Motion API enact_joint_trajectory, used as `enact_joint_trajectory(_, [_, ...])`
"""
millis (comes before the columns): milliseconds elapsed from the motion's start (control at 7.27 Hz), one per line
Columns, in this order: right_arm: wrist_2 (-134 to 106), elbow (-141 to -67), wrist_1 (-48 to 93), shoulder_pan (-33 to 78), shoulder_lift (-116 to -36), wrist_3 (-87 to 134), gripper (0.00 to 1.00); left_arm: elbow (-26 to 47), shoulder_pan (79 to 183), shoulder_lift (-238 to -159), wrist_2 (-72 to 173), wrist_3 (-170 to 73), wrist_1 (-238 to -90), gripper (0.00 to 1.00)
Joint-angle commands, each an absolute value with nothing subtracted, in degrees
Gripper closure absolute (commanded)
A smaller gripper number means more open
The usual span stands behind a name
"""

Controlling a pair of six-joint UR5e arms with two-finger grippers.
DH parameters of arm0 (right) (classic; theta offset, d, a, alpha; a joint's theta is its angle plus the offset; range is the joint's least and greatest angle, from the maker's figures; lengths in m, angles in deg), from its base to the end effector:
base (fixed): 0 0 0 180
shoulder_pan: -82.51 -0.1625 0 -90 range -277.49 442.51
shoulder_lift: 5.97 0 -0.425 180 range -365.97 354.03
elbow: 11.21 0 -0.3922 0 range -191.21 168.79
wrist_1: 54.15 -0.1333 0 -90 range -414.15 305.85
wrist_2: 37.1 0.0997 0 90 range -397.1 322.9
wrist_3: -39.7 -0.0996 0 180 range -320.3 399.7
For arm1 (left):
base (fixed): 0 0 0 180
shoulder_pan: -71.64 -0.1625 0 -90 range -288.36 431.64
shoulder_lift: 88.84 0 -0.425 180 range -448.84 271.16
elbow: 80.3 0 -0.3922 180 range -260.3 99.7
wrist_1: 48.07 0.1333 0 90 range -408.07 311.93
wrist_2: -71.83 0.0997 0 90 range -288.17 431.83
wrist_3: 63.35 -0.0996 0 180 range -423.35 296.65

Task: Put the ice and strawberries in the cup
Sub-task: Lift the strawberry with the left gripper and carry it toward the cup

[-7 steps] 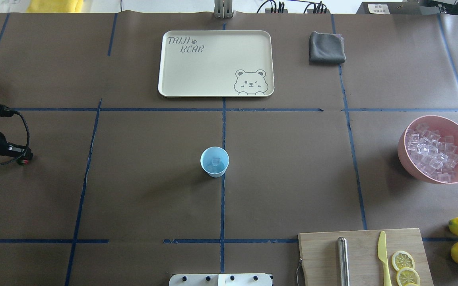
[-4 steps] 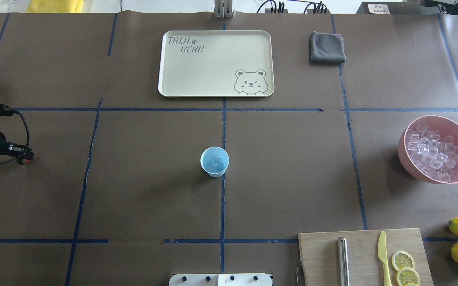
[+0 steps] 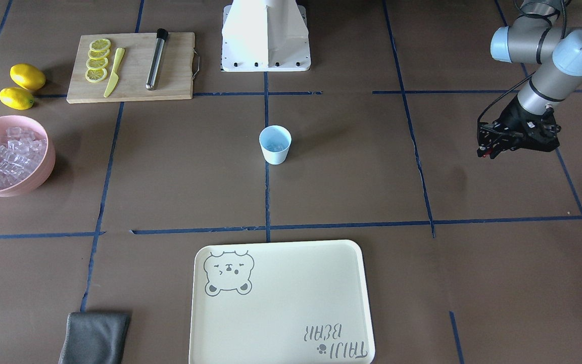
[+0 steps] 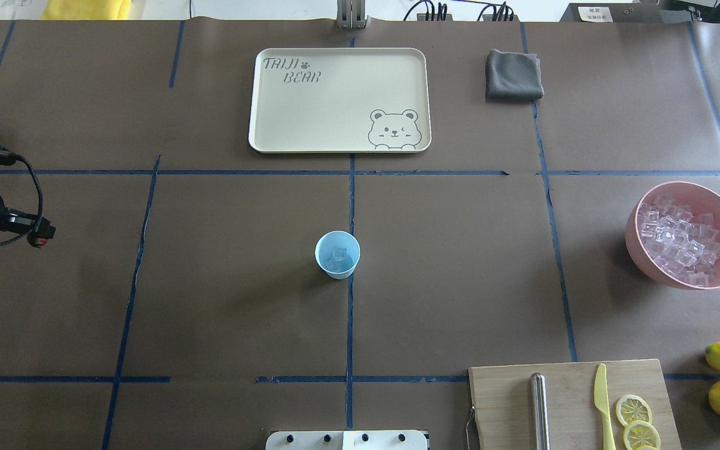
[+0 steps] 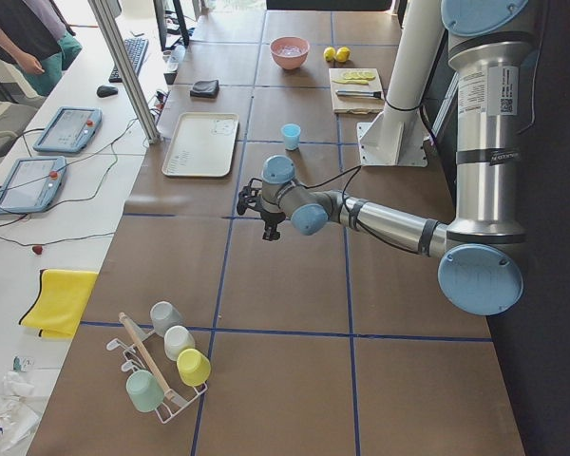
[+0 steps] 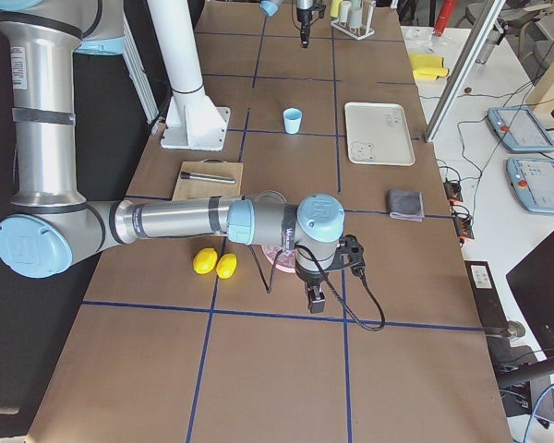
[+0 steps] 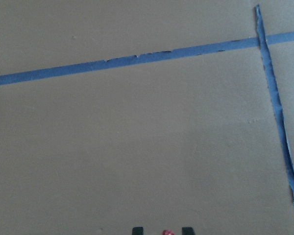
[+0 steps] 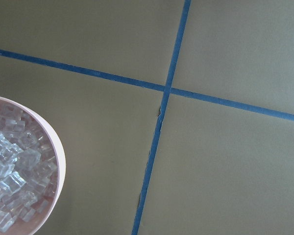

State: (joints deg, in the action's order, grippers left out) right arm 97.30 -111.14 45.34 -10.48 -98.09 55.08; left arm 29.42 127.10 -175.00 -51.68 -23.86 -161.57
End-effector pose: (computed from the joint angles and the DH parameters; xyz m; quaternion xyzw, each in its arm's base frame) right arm 0.0881 -0.4665 0.6080 0.0469 -0.3751 -0.0944 0.9210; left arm 0.2068 -0.4386 0.4802 0.0942 0.4110 0.0581 0.9049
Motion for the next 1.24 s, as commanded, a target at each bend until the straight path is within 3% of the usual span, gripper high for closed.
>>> enact_joint_trajectory(0, [97.3,-111.1,45.3,-10.7,-98.2,55.1,0.00,45.8,129.0,-177.8,-52.7,-30.6,-136.4,1.00])
enact_joint_trajectory(138, [97.3,-111.1,45.3,-10.8,-98.3,55.1,0.00,50.8,129.0,-183.3,-52.6,-31.0,-124.6,1.00])
enact_joint_trajectory(413, [97.3,-111.1,45.3,-11.3,-98.5,55.2,0.00,52.3,128.3,-197.2,-52.1,-29.5,-109.0,1.00])
enact_joint_trajectory(688, [97.3,-111.0,45.3,-11.3,-99.2,55.6,0.00,51.5,120.5,-201.8,-49.4,-19.5,-109.0,1.00])
enact_joint_trajectory(1101, [97.3,-110.7,45.3,-12.9,-100.3,57.8,0.00,41.5,110.4,-214.6,-41.7,-5.9,-110.2,1.00])
